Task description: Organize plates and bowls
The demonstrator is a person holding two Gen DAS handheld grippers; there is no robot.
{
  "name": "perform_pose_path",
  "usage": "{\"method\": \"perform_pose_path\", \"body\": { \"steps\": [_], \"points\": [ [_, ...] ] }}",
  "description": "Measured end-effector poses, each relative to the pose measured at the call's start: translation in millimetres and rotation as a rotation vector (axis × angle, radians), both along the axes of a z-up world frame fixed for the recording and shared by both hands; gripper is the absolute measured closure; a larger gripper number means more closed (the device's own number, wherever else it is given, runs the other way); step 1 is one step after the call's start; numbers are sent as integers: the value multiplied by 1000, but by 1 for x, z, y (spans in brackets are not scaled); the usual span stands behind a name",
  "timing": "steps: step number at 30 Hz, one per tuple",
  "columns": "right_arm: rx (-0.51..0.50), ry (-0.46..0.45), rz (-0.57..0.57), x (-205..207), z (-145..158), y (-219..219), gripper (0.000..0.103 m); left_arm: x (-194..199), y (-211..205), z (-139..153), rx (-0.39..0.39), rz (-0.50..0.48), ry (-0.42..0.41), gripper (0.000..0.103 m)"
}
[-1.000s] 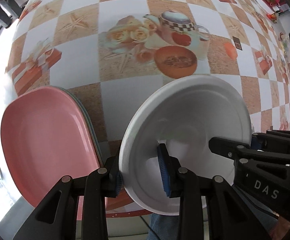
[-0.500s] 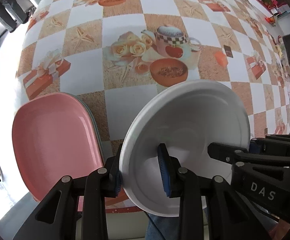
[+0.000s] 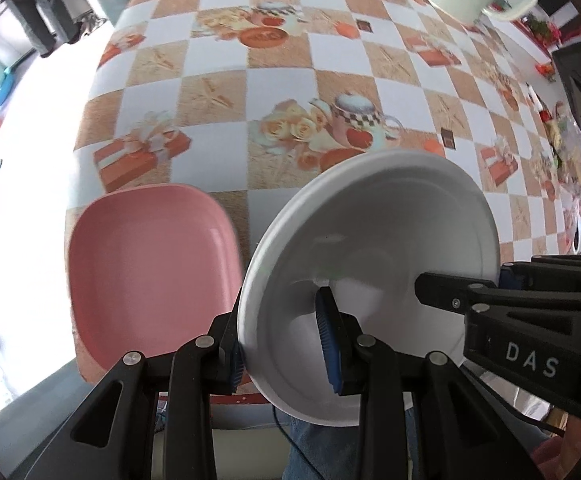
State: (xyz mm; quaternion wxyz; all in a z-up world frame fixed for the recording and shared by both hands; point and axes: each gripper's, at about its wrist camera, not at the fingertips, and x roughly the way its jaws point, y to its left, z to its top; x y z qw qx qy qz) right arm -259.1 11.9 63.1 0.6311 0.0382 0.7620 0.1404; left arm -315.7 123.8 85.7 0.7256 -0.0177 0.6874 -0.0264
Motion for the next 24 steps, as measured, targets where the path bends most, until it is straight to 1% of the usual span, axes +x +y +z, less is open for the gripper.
{"method": "perform_pose_path", "body": {
  "steps": [4,5,18,24],
  "points": [
    [2,-16,39,3,11,17,81,-5,19,2,5,41,-15,69],
    [5,-20,49,2,10,23,81,-5,20,0,7,48,-17,69],
    [5,-69,196,-1,20,76,81,-17,61,12,16,191,-56,69],
    [10,-84,246,1,25,96,80,-21,75,17,29,228,-77,69]
  ]
}}
